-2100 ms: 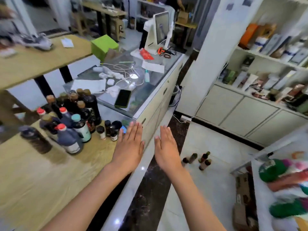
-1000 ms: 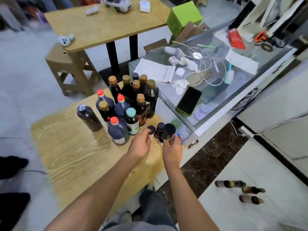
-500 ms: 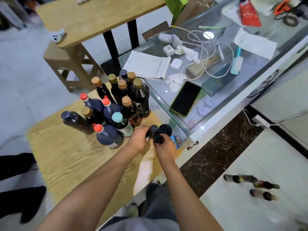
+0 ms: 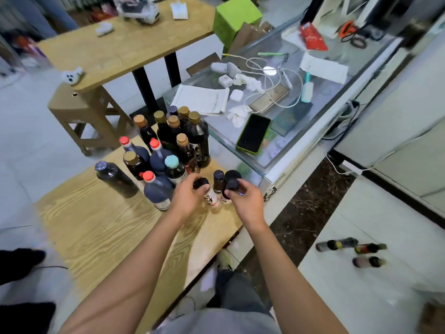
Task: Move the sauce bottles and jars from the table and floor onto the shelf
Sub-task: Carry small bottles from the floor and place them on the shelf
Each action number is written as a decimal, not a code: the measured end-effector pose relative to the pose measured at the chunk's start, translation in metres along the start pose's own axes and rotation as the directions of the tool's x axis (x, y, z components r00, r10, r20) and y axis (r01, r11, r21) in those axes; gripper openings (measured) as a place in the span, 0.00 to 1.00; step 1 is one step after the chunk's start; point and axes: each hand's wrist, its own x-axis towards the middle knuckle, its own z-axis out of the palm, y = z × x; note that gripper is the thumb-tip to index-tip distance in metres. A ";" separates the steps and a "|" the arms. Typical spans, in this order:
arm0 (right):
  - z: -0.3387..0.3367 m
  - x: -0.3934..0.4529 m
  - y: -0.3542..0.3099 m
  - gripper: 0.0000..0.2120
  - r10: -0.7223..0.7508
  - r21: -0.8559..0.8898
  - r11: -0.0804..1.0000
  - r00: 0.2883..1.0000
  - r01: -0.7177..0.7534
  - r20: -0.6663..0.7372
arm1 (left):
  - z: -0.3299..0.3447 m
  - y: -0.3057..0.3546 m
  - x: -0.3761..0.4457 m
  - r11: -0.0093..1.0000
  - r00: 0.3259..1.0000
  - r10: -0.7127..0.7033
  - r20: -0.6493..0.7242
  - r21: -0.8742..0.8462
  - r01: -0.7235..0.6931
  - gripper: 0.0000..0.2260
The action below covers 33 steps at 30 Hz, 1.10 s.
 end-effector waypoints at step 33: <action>-0.300 -0.400 0.016 0.14 -0.060 0.193 0.944 0.715 0.268 -0.697 | 0.108 0.267 -0.341 0.642 0.550 0.766 0.334 -0.457 -0.616 0.15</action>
